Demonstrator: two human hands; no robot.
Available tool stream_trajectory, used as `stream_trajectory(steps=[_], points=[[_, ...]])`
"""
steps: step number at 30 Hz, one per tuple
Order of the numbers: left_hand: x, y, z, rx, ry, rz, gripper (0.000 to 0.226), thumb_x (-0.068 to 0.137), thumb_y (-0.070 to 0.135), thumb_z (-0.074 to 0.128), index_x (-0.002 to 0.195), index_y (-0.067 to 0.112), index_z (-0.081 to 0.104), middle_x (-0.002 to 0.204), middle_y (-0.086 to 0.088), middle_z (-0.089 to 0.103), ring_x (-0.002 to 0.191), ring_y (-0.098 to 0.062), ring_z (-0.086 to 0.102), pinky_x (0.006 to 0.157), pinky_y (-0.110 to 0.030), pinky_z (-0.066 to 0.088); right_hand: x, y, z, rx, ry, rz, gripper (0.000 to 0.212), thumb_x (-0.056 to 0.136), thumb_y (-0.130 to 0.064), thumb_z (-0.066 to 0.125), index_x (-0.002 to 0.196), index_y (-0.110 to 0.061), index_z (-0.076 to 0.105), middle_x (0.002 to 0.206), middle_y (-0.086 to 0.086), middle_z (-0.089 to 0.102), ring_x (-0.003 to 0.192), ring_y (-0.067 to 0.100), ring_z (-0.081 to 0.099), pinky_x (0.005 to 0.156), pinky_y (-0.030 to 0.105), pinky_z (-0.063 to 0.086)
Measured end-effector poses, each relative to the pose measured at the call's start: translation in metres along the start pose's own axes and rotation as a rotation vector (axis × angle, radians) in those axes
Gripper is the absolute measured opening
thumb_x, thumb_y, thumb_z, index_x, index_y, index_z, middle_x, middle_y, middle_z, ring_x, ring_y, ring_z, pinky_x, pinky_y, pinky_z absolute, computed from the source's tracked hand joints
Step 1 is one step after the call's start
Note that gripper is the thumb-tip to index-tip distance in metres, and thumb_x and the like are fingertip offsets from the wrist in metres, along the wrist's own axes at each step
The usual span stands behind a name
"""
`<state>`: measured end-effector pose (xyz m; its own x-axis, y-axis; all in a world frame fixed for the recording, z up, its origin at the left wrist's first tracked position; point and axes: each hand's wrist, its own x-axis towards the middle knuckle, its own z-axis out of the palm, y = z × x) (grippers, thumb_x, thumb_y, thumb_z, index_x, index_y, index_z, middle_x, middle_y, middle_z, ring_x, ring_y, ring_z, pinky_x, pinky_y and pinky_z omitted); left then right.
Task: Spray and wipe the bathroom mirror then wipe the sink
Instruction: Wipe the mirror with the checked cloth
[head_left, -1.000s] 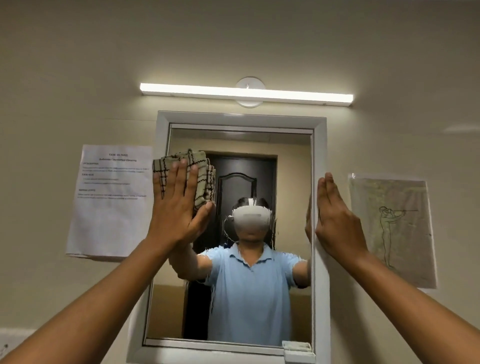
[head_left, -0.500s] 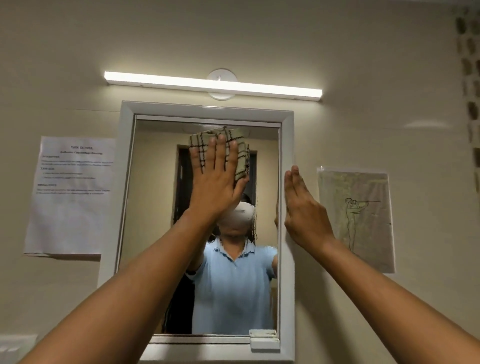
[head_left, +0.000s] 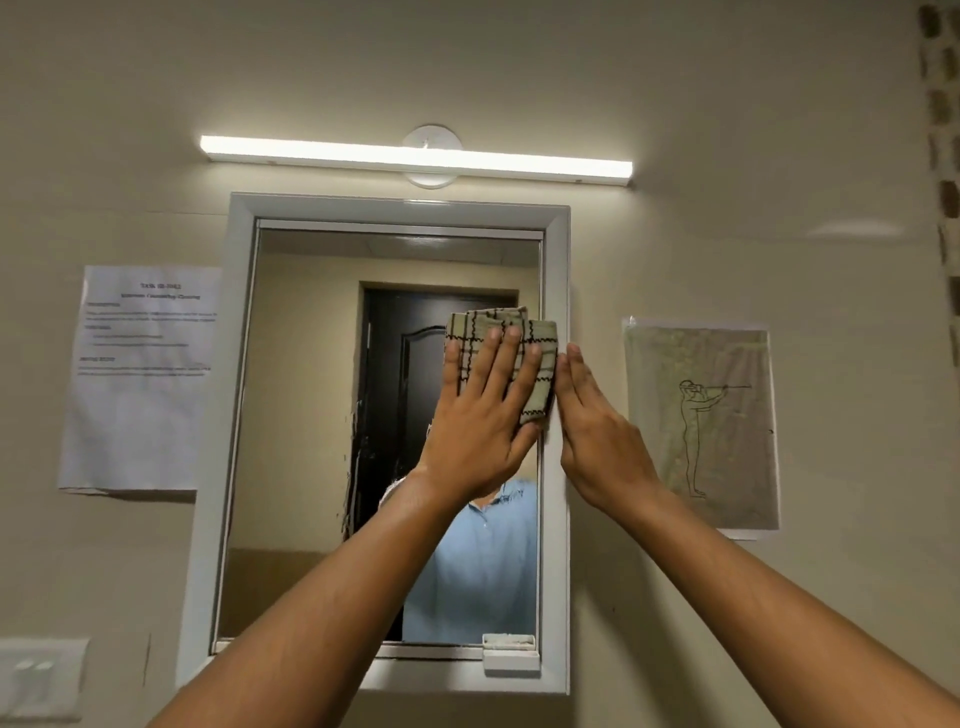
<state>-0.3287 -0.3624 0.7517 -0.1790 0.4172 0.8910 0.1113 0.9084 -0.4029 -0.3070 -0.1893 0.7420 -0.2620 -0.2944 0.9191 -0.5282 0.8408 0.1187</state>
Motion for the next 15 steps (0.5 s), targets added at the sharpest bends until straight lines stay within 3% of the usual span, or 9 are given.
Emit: stream_trajectory(steps=[4,9,15], points=[[-0.014,-0.018,-0.005,0.023,-0.023,0.102,0.072,0.099,0.056,0.02,0.158,0.017,0.007,0.165,-0.013,0.001,0.153,-0.03,-0.001,0.12,-0.06,0.007,-0.007,0.001,0.008,0.001,-0.001,0.021,0.077,0.092,-0.002,0.039,0.156,-0.015,-0.002,0.164,0.002,-0.008,0.147,0.025,0.025,0.104,0.039,0.045],[-0.037,-0.06,-0.006,0.08,-0.071,0.073,0.076,0.097,0.056,0.027,0.158,0.017,0.004,0.165,-0.013,-0.002,0.153,-0.03,-0.003,0.118,-0.062,0.012,-0.007,-0.005,0.015,0.0,0.022,0.077,0.084,0.086,0.005,0.041,0.156,-0.013,-0.002,0.164,0.003,-0.007,0.136,0.032,0.043,0.081,0.034,0.053],[-0.058,-0.117,-0.012,0.119,-0.067,-0.01,0.08,0.095,0.054,0.038,0.158,0.018,0.003,0.165,-0.012,-0.002,0.153,-0.028,-0.003,0.119,-0.06,0.009,-0.007,-0.01,0.026,-0.046,0.067,0.112,0.089,0.081,0.011,0.044,0.156,-0.012,0.002,0.164,0.005,-0.003,0.13,0.037,0.049,0.054,0.013,0.03]])
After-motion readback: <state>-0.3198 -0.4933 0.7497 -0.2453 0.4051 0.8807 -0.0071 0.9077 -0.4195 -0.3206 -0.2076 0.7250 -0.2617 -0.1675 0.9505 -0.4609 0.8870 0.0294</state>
